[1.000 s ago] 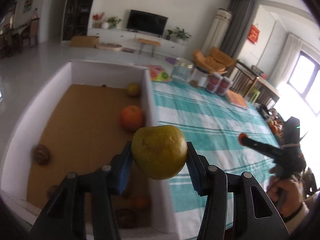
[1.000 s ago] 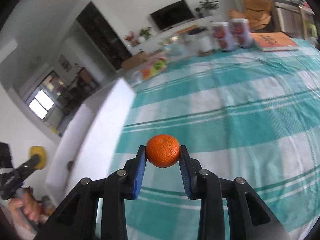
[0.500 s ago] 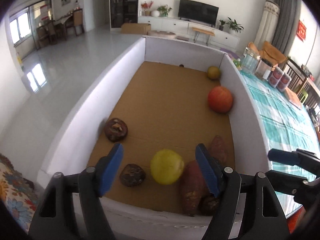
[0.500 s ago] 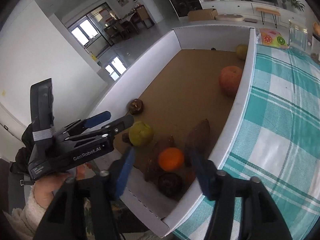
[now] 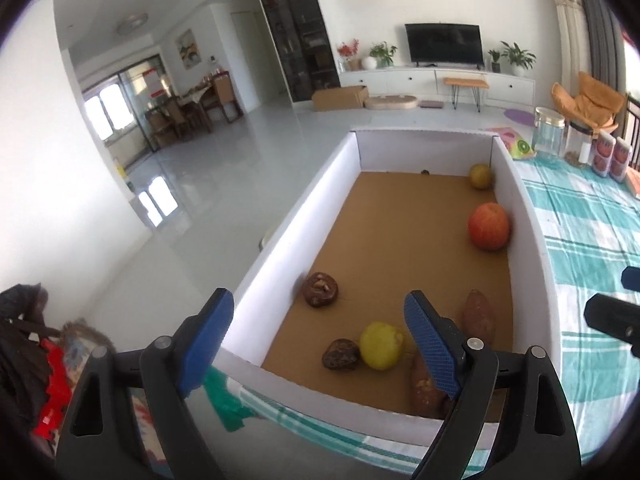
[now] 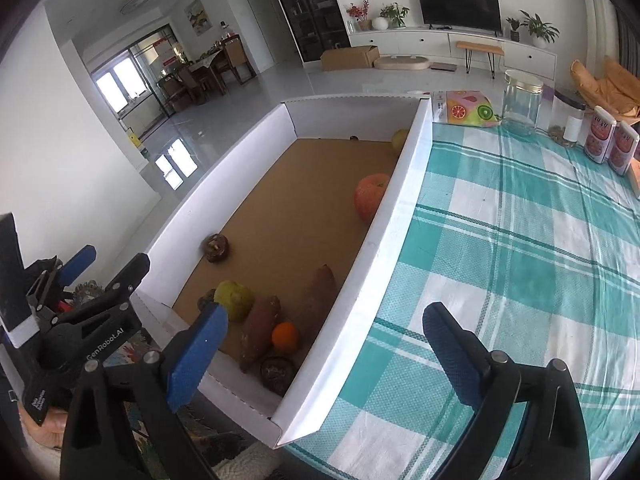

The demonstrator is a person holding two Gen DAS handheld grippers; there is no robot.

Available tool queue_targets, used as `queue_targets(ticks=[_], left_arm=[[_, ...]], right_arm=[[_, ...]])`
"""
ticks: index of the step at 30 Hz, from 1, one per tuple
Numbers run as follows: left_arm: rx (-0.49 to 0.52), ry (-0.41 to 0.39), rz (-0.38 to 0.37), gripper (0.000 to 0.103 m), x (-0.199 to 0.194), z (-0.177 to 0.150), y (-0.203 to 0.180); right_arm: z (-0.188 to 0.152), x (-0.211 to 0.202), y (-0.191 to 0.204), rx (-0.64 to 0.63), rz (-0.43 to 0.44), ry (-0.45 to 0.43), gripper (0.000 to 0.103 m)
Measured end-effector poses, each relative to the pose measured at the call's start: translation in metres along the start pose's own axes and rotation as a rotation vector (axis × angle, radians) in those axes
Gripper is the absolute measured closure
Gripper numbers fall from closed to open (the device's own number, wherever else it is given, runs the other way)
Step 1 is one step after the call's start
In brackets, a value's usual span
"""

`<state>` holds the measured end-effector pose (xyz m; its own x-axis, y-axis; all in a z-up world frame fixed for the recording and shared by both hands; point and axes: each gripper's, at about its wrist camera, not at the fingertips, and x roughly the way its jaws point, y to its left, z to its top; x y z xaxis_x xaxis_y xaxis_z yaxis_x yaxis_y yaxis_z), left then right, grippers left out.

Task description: Organize fruits

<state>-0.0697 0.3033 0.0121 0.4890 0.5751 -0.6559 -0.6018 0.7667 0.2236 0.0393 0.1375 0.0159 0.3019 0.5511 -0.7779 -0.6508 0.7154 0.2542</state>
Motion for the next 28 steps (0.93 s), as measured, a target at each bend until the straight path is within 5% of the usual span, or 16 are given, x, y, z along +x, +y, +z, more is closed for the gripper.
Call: queue_targets(ticks=[4,28], left_arm=[[-0.010,0.071,0.009,0.014,0.003,0.000,0.007],[-0.031,0.087,0.014,0.014,0.004,-0.014,0.016]], right_arm=[[-0.005,0.005,0.014,-0.056,-0.035,0.026,0.005],[-0.011,0.023,0.047,-0.163,-0.084,0.076,0.005]])
